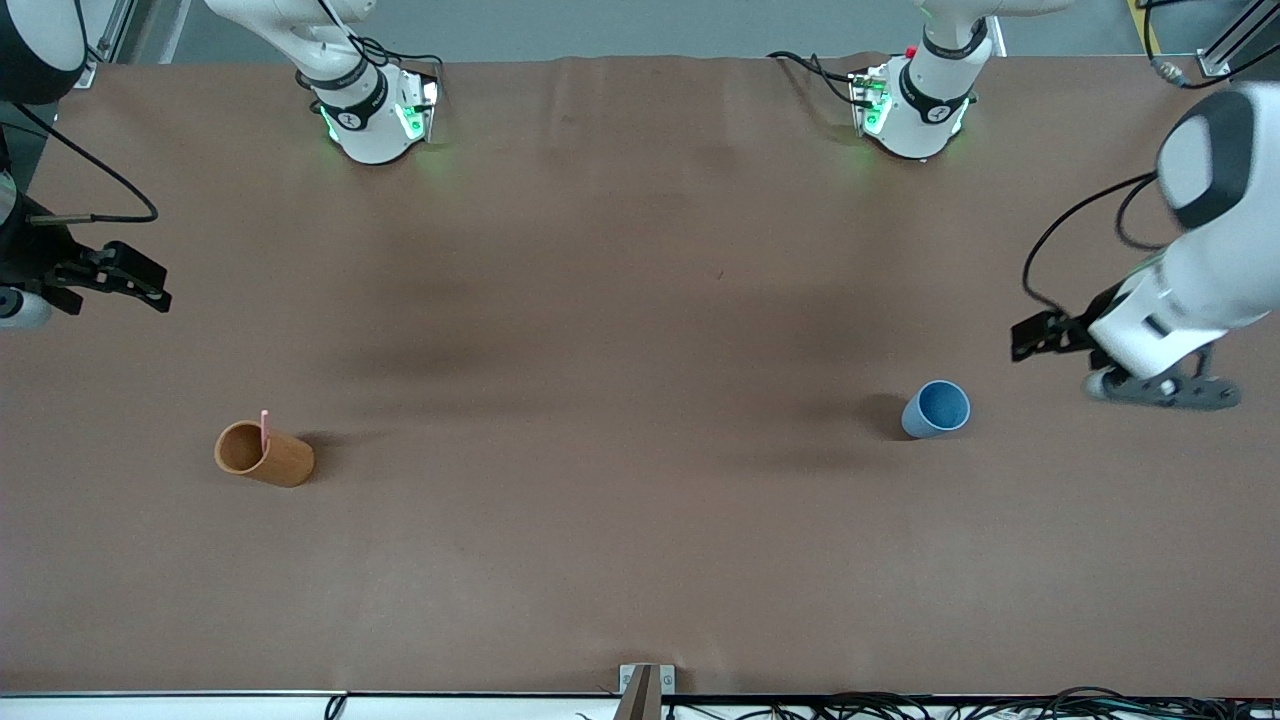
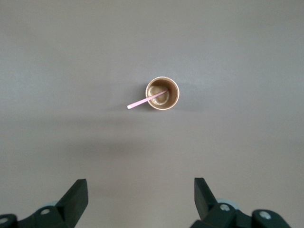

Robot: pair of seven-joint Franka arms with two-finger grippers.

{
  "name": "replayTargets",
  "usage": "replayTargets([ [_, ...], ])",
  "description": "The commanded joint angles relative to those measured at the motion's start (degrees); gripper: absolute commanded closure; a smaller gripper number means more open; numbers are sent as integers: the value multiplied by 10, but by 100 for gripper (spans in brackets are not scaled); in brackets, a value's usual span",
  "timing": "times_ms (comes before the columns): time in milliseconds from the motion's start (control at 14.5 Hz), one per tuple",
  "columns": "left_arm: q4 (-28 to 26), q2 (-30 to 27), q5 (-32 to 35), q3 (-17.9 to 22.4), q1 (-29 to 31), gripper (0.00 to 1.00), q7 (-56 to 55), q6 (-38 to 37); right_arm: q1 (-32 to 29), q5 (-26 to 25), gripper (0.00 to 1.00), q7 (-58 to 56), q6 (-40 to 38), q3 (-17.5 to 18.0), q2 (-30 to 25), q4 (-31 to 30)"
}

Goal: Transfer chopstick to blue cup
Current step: 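Reach the right gripper to the tan cup while the left gripper reaches the blue cup, then slide the blue cup toward the table middle with the left gripper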

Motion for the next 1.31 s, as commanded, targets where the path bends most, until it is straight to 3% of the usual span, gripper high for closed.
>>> replayTargets([
  [0,-57,30,3,-2,0,0,-4,87,-7,-14,7,1,22,1,7,-7],
  [484,-80,111,3,-2,1,2,-5,171,2,-51,13,3,118,7,117,-8],
  [622,-94,119,3,-2,1,24,-5,178,4,-51,16,6,144,8,142,-8],
  [830,-105,126,4,-2,0,80,-3,196,12,-51,22,14,155,8,165,-15],
  [899,-103,128,5,-2,0,93,2,197,14,-52,24,16,165,8,166,-27],
  [968,-101,131,7,-3,-1,98,3,197,18,-52,27,17,182,8,166,-43],
  [1245,-85,124,13,-7,-7,100,0,190,28,-84,35,46,265,9,158,-119],
])
